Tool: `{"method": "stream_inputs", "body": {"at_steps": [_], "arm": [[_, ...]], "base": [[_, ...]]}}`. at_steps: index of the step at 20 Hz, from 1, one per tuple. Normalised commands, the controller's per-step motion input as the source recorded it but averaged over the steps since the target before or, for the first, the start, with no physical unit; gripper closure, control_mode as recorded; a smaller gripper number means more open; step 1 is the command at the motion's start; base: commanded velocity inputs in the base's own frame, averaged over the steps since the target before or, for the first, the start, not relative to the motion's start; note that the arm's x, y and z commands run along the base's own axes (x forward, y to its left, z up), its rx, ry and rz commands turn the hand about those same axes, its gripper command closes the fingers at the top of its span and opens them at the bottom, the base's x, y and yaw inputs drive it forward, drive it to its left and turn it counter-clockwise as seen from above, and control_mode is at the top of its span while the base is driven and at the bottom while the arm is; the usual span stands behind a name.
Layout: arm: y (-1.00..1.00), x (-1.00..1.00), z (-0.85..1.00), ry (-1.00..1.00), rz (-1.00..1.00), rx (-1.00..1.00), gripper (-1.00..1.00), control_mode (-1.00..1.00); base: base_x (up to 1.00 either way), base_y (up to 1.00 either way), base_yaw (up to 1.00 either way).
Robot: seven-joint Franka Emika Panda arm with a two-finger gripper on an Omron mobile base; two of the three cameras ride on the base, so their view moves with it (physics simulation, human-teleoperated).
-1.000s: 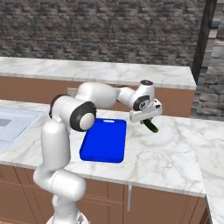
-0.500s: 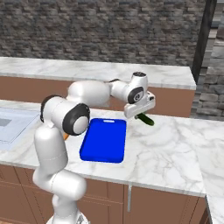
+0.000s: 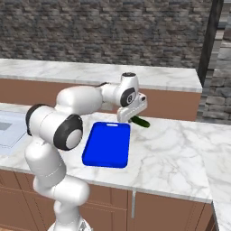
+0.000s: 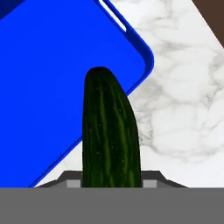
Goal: Place the two vegetables and bowl onto the tray for setting up a vegetable dip station.
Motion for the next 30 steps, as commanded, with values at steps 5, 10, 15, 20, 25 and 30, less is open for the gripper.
{"method": "stream_inputs", "body": {"at_steps": [5,10,15,20,25,30], "arm": [[0.38,-0.21,0.01,0.01,0.19,-0.04,1.0,-1.0],[0.36,-0.12,0.0,0.02,0.19,-0.03,1.0,-1.0],[0.35,-0.09,0.0,0.03,0.18,-0.01,1.0,-1.0],[0.29,-0.02,0.0,0.03,0.17,0.0,1.0,-1.0],[0.28,0.0,0.0,0.03,0.17,0.0,1.0,-1.0],[0.26,0.0,0.0,0.03,0.16,0.0,1.0,-1.0]], "base": [[0.0,0.0,0.0],[0.0,0.0,0.0],[0.0,0.0,0.0],[0.0,0.0,0.0],[0.0,0.0,0.0],[0.0,0.0,0.0]]}}
